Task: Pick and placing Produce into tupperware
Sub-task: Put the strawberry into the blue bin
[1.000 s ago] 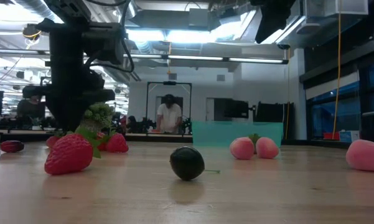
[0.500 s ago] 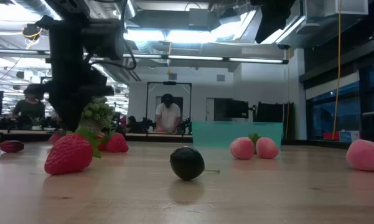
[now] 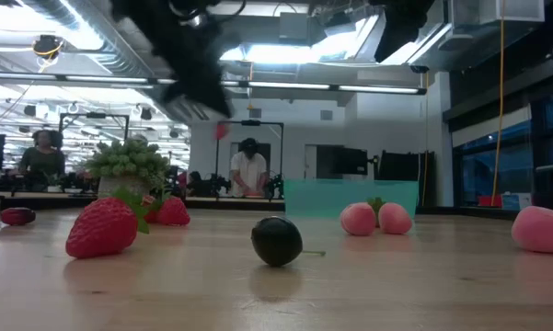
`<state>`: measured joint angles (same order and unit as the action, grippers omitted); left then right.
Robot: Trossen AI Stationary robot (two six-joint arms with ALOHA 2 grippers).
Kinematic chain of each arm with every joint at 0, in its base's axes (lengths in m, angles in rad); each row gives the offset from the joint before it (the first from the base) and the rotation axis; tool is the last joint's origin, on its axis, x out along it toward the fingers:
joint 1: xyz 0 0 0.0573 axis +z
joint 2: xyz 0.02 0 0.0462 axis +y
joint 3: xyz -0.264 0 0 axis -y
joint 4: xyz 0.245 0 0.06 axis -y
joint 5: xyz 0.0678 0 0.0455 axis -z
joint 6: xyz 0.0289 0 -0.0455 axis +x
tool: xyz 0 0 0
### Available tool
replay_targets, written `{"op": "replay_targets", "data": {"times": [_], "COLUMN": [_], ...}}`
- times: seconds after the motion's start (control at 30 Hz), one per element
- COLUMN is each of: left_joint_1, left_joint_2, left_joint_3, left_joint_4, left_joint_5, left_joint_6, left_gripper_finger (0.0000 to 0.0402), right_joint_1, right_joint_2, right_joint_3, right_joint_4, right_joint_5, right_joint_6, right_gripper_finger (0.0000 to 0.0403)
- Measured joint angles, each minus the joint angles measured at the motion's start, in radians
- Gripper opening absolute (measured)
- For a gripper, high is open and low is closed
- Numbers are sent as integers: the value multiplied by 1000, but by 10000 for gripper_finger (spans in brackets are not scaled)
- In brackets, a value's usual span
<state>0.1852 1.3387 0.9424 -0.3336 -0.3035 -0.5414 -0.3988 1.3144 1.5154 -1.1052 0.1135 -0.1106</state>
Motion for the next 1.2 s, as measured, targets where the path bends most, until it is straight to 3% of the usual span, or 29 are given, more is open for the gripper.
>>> {"op": "replay_targets", "data": {"times": [0.2, 0.43, 0.63, 1.03, 1.2], "left_joint_1": [108, 223, 264, 311, 319], "left_joint_2": [59, 260, 429, 739, 860], "left_joint_3": [33, 170, 342, 639, 824], "left_joint_4": [193, 327, 318, 252, 86], "left_joint_5": [118, 282, 369, 408, 426], "left_joint_6": [166, 264, 345, 377, 390], "left_gripper_finger": [0, 0, 0, 0, 0], "right_joint_1": [0, 0, 0, 0, 0], "right_joint_2": [0, 0, 0, 0, 0], "right_joint_3": [0, 0, 0, 0, 0], "right_joint_4": [36, 49, 43, 39, 38], "right_joint_5": [0, 0, 0, 0, 0], "right_joint_6": [1, 2, 28, 23, 23], "right_gripper_finger": [105, 105, 105, 105, 105]}}
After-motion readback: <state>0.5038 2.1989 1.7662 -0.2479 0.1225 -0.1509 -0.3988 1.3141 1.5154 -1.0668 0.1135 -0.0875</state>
